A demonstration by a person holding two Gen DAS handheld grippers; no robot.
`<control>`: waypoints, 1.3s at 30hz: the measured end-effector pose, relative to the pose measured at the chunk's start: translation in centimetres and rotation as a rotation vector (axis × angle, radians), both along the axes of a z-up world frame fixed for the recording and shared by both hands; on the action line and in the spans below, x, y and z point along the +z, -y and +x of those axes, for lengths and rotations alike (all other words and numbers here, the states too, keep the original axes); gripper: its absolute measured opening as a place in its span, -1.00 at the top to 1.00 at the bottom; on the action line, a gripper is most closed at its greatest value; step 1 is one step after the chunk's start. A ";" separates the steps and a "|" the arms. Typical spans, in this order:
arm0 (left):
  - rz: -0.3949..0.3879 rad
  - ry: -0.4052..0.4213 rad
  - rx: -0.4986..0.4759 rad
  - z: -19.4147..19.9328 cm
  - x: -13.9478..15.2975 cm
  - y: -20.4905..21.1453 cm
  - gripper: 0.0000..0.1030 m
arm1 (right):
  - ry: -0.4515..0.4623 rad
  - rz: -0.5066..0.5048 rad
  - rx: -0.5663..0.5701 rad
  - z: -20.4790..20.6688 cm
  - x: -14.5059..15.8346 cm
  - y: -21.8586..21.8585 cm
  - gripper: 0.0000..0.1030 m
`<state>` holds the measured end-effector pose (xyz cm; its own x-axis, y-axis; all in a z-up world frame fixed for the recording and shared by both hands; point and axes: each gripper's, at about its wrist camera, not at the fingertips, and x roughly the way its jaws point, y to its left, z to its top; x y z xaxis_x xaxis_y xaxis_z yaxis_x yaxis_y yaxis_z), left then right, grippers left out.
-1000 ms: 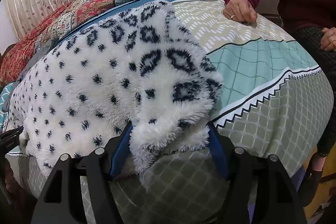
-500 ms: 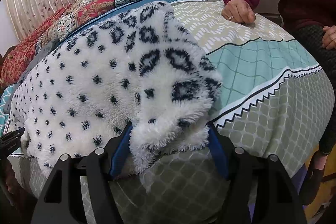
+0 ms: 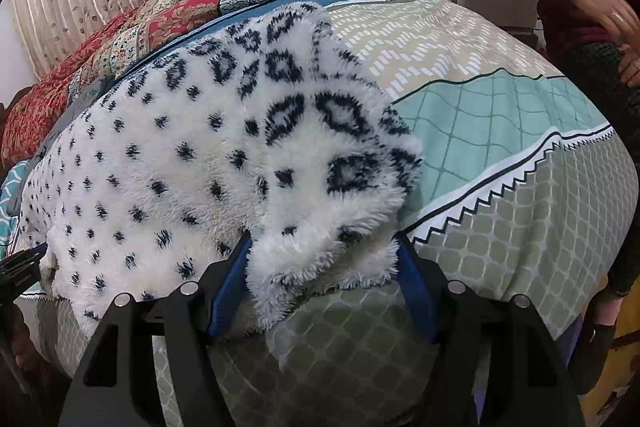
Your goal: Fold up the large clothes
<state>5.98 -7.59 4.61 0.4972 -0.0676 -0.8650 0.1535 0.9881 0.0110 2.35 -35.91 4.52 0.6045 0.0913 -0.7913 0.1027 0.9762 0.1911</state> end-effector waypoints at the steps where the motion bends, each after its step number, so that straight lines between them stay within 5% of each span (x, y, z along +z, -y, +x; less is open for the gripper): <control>1: -0.001 0.000 0.001 0.0 0.0 0.0 0.60 | 0.000 0.001 0.000 0.0 0.0 0.0 -0.16; 39: 0.083 -0.058 0.036 2.0 0.2 2.6 0.60 | 0.037 0.133 0.058 0.0 -0.3 3.9 -0.25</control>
<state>7.97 -10.22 4.83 0.4472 0.0220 -0.8942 0.1210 0.9890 0.0848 2.38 -39.78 4.24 0.6235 0.2292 -0.7475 0.0374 0.9462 0.3213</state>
